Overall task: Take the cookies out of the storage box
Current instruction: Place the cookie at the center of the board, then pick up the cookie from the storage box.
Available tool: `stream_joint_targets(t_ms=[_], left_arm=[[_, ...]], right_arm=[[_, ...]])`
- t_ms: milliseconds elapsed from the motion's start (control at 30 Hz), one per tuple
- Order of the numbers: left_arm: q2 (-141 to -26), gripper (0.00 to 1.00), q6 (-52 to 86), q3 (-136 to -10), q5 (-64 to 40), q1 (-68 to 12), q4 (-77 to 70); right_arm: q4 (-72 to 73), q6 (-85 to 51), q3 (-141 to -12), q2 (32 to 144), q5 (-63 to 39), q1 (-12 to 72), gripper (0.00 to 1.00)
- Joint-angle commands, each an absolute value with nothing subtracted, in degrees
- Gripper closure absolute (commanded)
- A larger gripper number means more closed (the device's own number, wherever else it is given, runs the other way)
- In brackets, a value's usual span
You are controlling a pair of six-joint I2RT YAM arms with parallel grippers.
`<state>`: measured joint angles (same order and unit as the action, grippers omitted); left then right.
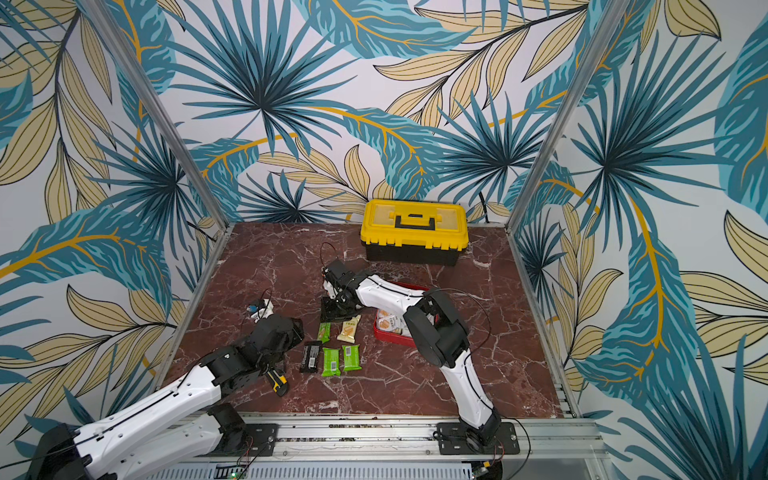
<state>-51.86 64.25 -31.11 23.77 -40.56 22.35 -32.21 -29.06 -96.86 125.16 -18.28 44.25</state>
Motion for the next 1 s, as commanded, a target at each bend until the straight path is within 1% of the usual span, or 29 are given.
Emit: stream_joint_targets(t_ms=[0,167,300,500,667,733,833,900,967], left_arm=[[-52.78,0.56,61.48,-31.95,21.56,-40.17,18.68],[-54.73,0.56,59.35,-34.55,20.04,-40.14,18.4],[-56.77,0.56,56.61,-36.47,16.7,-40.12,16.21],[-63.18,0.5,55.48,-42.7,13.19,-40.89,17.71],[-71.35,0.46,51.51,-49.36,13.89,-46.58,16.79],[-75.31,0.45,46.99,-52.63,12.88,-48.7,16.15],[-81.03,0.41,35.74,-57.03,7.1,-50.87,10.95],[-84.75,0.38,25.73,-60.67,0.7,-51.41,9.68],[-87.76,0.37,15.63,-64.5,-2.53,-51.5,11.28]], right_arm=[[-35.53,-26.54,-96.01,122.26,-12.47,44.47,0.51],[-38.43,-24.53,-96.28,117.4,-7.33,44.46,0.48],[-38.49,-24.83,-92.74,109.31,-2.92,43.89,0.49],[-38.45,-27.25,-80.95,93.46,5.23,40.27,0.51],[-39.34,-29.59,-69.59,79.74,6.93,33.12,0.52],[-39.73,-30.29,-65.83,75.08,5.41,29.69,0.52],[-41.69,-30.62,-62.1,69.38,4.71,25.79,0.52],[-43.36,-30.67,-60.64,66.21,5.13,24.26,0.52],[-44.73,-30.67,-59.87,63.54,5.77,23.36,0.52]])
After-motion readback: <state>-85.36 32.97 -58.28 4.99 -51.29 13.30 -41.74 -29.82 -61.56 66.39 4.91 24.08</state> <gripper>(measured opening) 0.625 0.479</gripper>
